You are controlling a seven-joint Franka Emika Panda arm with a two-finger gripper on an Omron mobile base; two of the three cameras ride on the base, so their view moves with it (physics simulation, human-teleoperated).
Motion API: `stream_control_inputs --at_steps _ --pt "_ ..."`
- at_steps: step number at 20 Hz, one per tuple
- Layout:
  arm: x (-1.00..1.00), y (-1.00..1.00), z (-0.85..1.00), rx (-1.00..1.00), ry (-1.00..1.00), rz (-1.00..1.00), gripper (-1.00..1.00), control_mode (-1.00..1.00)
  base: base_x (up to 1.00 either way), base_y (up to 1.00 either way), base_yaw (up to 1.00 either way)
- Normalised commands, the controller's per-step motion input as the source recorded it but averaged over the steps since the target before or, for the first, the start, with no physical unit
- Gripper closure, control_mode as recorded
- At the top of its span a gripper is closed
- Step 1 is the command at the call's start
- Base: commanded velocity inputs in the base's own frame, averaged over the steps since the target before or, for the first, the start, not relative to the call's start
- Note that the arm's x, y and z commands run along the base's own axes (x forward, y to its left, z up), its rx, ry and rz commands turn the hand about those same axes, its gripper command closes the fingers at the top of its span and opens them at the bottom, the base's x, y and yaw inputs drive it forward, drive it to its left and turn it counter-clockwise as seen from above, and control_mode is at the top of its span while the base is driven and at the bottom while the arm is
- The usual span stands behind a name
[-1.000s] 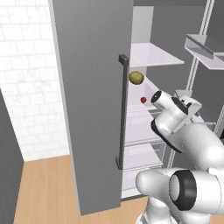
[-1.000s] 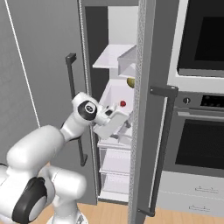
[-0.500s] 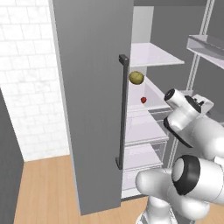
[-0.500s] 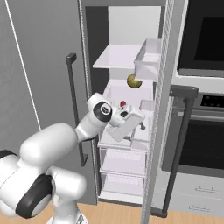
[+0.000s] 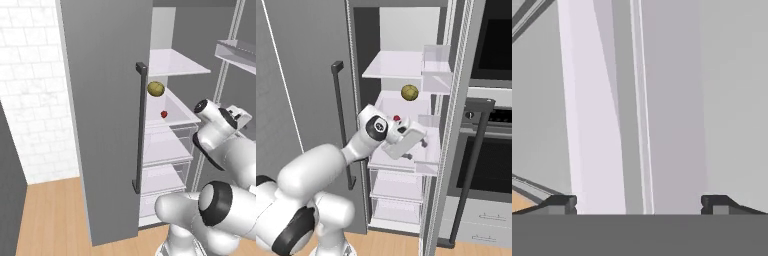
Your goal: Take the strawberry from the fridge and place it on top of the pancake, located on the dining counter.
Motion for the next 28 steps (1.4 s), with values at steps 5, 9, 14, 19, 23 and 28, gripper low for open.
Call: stream_control_inputs --at_steps 5,9,14,19,23,28 --pt "-0.27 0.47 0.49 0.03 -0.06 0.0 -1.0 -1.0 0.0 0.0 0.0" --pt "-0.03 0.62 0.37 0.21 0.0 0.09 -1.0 -1.0 0.0 0.0 0.0" --pt "-0.05 0.91 0.26 0.42 -0.16 0.09 -1.0 -1.0 0.0 0.0 0.0" --pt "-0.2 0.93 -0.01 0.53 -0.16 0.06 -1.0 -1.0 0.0 0.0 0.0" --pt "-0.15 0.18 -0.33 0.58 -0.02 0.06 -1.0 -1.0 0.0 0.0 0.0" --pt "0.0 0.14 -0.41 0.51 0.05 0.09 -1.0 -1.0 0.0 0.0 0.0"
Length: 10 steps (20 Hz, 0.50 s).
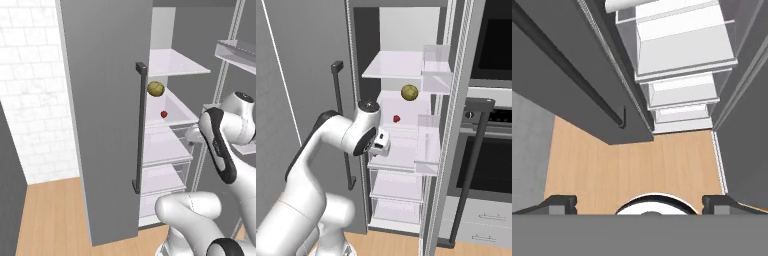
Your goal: Take the strawberry from the fridge and place it on top of the pancake, located on the dining counter.
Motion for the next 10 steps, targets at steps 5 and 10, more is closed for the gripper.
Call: stream_control_inputs --at_steps 5,10 --pt "-0.02 0.2 -0.08 0.0 0.12 -0.07 -1.0 -1.0 0.0 0.0 0.0" --pt "0.0 0.0 -0.45 -0.22 0.03 -0.14 -1.0 -1.0 0.0 0.0 0.0"
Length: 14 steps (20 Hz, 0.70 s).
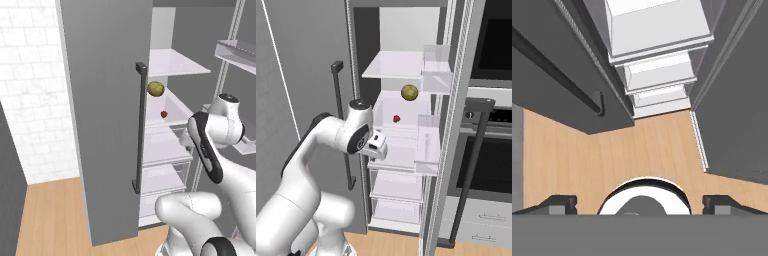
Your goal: Take the strawberry from the fridge and place it on top of the pancake, located on the dining counter.
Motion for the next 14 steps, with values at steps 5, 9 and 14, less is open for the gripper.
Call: stream_control_inputs --at_steps 5,9,14 --pt "0.0 0.0 -0.69 -0.3 0.0 -0.14 -1.0 -1.0 0.0 0.0 0.0" --pt "-0.01 0.0 -0.51 -0.07 0.0 -0.03 -1.0 -1.0 0.0 0.0 0.0" --pt "-0.03 0.0 -0.18 0.0 0.0 0.0 -1.0 -1.0 0.0 0.0 0.0"
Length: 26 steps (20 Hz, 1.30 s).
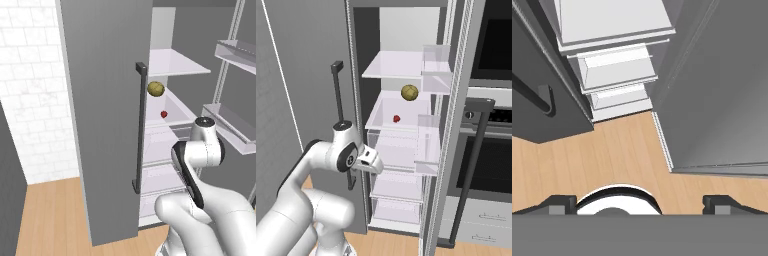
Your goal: Take the strawberry from the fridge and place it on top of the pancake, located on the dining counter.
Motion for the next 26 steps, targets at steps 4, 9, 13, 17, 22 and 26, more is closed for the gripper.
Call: stream_control_inputs --at_steps 4,9,13,17,22,26 --pt "0.0 0.0 0.0 0.0 0.0 0.0 -1.0 -1.0 0.0 0.0 0.0" --pt "0.0 0.0 0.0 0.0 0.0 0.0 -1.0 -1.0 0.0 0.0 0.0" --pt "0.0 0.0 0.0 0.0 -0.02 -0.02 -1.0 -1.0 0.0 0.0 0.0" --pt "-0.04 -0.01 -0.01 0.0 -0.13 -0.08 -1.0 1.0 -0.06 -0.08 -0.14" --pt "0.0 0.0 0.0 0.0 0.0 0.0 -1.0 1.0 0.13 -0.05 -0.17" --pt "0.0 0.0 0.0 0.0 0.0 0.0 -1.0 1.0 0.34 0.0 -0.07"
